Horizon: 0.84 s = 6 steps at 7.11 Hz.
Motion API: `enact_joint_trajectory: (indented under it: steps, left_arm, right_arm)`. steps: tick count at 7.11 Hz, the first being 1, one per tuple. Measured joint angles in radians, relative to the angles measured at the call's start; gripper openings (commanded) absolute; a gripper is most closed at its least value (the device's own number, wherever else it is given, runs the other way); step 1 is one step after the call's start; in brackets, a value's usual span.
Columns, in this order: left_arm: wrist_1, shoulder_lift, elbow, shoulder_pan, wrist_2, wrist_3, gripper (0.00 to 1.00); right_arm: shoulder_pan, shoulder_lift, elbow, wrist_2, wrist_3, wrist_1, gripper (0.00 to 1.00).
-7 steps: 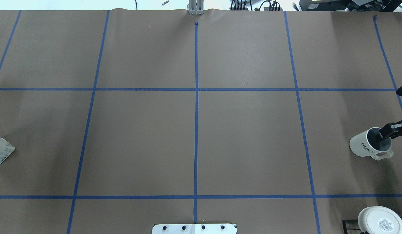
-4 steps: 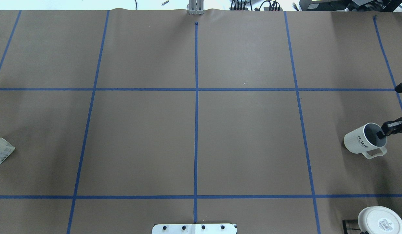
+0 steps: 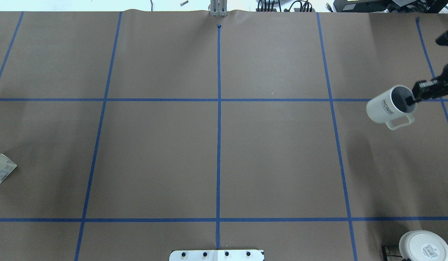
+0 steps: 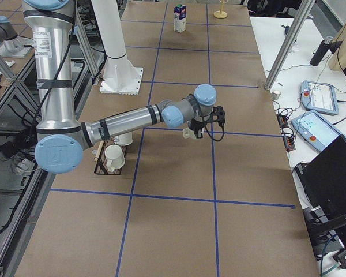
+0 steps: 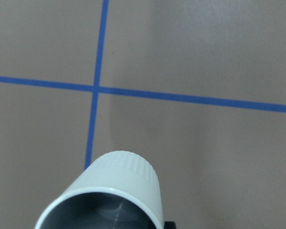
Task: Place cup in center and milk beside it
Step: 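Lift the white mug with the right gripper and carry it toward the table center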
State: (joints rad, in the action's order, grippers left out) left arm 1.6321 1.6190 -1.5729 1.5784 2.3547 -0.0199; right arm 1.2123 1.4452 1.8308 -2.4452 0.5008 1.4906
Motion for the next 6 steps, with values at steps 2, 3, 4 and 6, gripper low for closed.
enact_joint_trajectory:
  steps: [2,3,4,6]
  left_arm:
    - [0.000,0.000,0.001,0.000,0.001,-0.001,0.98]
    - [-0.001,0.000,0.002,0.000,0.006,-0.001,0.98]
    - [-0.001,0.000,0.004,0.000,0.013,-0.001,0.98]
    - [-0.002,0.001,0.010,0.000,0.020,-0.001,0.98]
  right_arm:
    - [-0.067,-0.281,-0.043,0.030,0.191,0.192,0.00]
    - [-0.129,-0.385,-0.077,0.066,0.319,0.213,0.00]
    - [-0.189,-0.476,-0.128,0.102,0.430,0.201,0.00]
    - [-0.308,-0.569,-0.230,0.197,0.608,0.096,0.00]
